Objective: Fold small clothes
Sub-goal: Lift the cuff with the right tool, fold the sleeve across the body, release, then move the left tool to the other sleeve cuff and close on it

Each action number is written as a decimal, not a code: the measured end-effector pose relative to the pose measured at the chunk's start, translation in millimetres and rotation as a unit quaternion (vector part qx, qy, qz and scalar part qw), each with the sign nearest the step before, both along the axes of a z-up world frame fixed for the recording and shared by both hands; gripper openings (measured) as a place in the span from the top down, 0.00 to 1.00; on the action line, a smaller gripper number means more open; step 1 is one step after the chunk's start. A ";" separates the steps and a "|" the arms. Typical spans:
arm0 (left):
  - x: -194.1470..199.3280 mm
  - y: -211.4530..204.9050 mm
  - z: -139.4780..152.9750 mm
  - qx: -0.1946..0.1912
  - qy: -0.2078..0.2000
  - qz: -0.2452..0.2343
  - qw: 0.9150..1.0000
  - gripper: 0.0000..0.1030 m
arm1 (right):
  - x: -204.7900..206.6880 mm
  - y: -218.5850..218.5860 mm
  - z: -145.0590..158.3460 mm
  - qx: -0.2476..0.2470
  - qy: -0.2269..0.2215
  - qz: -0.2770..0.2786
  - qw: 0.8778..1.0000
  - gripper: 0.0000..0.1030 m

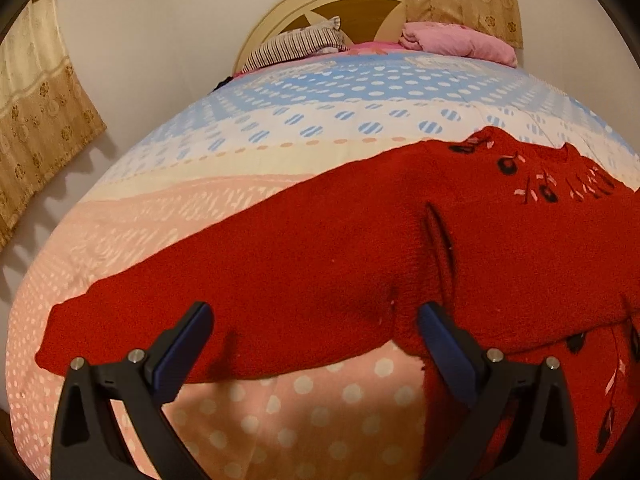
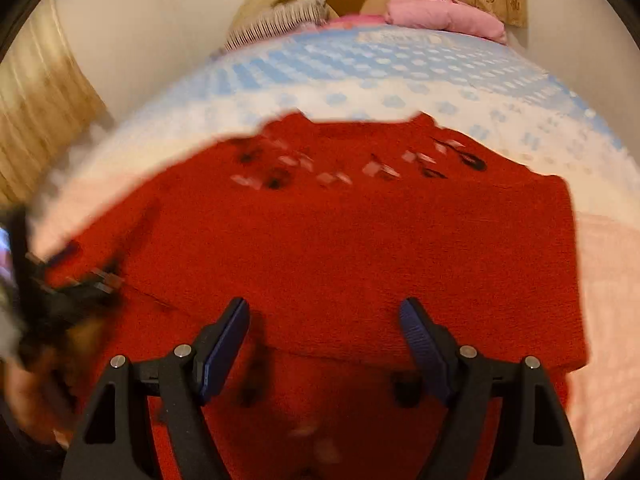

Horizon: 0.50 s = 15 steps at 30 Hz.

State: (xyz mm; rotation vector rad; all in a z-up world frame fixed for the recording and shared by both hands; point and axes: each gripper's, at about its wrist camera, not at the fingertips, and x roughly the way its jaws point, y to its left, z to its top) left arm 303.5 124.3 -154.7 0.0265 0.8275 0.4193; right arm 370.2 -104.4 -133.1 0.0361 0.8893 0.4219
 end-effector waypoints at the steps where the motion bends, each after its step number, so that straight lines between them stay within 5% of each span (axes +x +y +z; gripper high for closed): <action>1: 0.1 -0.9 -0.1 0.000 0.001 0.000 1.000 0.00 | 0.0 4.3 3.4 -0.004 -0.012 0.000 1.000 0.23; 3: -1.3 0.1 0.8 -0.005 -0.004 -0.001 1.000 0.00 | 5.4 16.1 3.7 -0.013 -0.022 0.000 1.000 0.23; 6: -14.2 10.8 9.4 -0.024 -0.041 0.021 0.999 0.00 | 20.2 38.5 -17.1 -0.003 0.031 0.029 0.999 0.23; 10: -42.5 39.7 16.5 -0.079 -0.094 0.076 0.989 0.00 | 4.5 71.0 -26.1 -0.075 -0.028 0.043 0.996 0.23; 15: -51.6 54.4 13.8 -0.122 -0.104 0.098 0.982 0.00 | 2.6 70.2 -26.9 -0.059 -0.032 0.049 0.997 0.23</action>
